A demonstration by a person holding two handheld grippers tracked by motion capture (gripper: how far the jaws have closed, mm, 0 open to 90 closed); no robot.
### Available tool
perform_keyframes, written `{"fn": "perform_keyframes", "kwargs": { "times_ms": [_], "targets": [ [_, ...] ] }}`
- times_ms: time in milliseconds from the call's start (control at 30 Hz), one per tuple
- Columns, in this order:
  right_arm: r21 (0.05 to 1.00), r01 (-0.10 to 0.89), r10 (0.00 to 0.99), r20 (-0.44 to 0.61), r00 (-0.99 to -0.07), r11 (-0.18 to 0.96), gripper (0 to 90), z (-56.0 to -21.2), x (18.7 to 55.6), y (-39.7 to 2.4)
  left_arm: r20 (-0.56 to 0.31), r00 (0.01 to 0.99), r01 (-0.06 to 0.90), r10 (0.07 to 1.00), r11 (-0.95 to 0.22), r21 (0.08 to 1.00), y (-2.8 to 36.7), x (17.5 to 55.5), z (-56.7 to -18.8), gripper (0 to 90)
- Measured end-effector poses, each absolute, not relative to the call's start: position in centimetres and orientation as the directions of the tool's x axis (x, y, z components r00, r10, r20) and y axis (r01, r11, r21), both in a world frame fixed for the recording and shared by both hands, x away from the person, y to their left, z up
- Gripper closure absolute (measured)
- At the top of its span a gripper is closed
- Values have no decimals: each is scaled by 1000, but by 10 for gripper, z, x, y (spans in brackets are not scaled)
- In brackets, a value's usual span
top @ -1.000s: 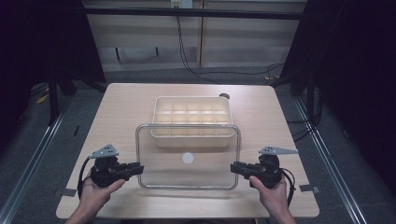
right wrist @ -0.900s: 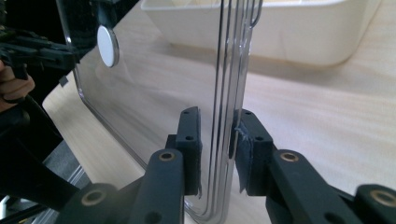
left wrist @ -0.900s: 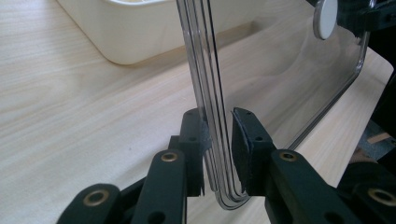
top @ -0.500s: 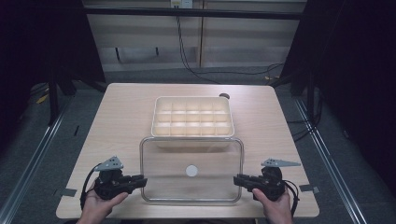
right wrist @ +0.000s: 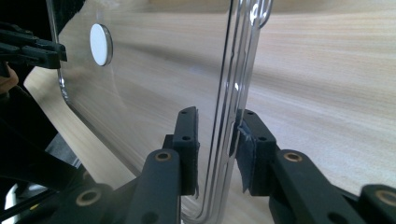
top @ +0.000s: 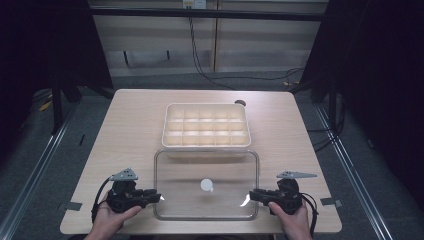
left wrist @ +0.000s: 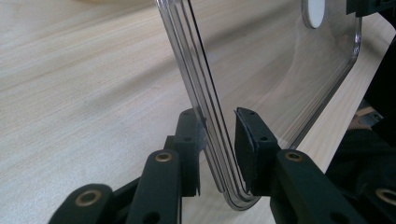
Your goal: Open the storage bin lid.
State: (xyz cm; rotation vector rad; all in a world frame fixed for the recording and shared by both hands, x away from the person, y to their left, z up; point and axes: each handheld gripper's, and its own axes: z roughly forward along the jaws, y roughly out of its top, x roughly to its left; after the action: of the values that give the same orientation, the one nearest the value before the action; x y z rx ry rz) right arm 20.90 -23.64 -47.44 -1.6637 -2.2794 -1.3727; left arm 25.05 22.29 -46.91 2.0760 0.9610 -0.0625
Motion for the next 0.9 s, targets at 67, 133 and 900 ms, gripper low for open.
{"fn": "perform_keyframes", "kwargs": {
  "times_ms": [67, 133, 900],
  "targets": [
    [632, 773, 777, 456, -435, 61, 688, -476, 211, -235, -354, 706, 653, 613, -371, 660, 221, 251, -470, 706],
    [630, 774, 785, 443, -432, 71, 669, -477, 212, -233, -347, 708, 652, 615, -381, 656, 220, 251, -471, 694],
    [573, 814, 831, 401, -385, 100, 561, -485, 227, -221, -347, 680, 688, 646, -401, 604, 217, 267, -478, 660]
  ]
}}
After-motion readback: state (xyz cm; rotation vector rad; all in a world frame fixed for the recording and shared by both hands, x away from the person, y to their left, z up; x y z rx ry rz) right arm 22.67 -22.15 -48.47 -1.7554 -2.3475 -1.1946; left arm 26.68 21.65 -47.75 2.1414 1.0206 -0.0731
